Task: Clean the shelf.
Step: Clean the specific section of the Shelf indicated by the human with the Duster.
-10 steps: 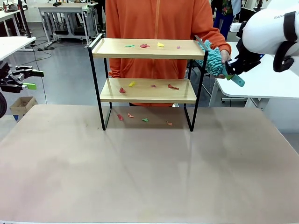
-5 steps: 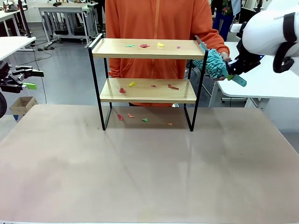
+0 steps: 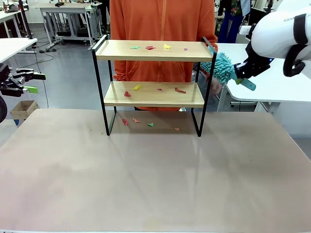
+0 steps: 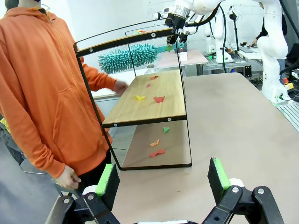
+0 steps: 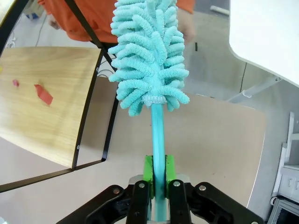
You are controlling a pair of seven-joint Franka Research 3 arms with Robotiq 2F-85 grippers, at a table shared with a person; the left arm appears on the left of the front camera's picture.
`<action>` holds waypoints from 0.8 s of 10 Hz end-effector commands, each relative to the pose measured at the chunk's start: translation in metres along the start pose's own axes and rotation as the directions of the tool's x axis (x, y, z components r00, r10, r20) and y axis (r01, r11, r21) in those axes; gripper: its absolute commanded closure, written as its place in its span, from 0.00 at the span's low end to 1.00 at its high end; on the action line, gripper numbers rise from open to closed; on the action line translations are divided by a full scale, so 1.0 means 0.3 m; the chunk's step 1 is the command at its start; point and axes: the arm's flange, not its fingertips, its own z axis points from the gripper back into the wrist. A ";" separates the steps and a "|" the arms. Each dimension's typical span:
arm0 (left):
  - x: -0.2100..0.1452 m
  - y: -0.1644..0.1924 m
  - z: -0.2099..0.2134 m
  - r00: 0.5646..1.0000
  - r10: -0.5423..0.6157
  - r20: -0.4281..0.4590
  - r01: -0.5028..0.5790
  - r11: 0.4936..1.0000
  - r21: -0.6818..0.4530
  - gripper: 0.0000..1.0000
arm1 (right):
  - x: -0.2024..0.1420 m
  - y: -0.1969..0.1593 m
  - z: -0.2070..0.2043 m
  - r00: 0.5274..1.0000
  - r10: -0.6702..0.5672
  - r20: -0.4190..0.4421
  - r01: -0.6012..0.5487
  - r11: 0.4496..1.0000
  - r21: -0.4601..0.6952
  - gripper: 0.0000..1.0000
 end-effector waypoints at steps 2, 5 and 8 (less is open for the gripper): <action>0.011 -0.005 0.003 1.000 -0.004 0.003 0.004 1.000 0.001 0.00 | 0.003 -0.004 0.009 1.000 0.012 0.005 -0.012 1.000 -0.002 1.00; 0.011 -0.005 0.003 1.000 -0.004 0.003 0.004 1.000 0.001 0.00 | 0.003 -0.004 0.009 1.000 0.012 0.005 -0.012 1.000 -0.002 1.00; 0.011 -0.005 0.003 1.000 -0.004 0.003 0.004 1.000 0.001 0.00 | -0.084 -0.090 0.093 0.997 0.048 -0.053 -0.046 0.999 0.027 0.87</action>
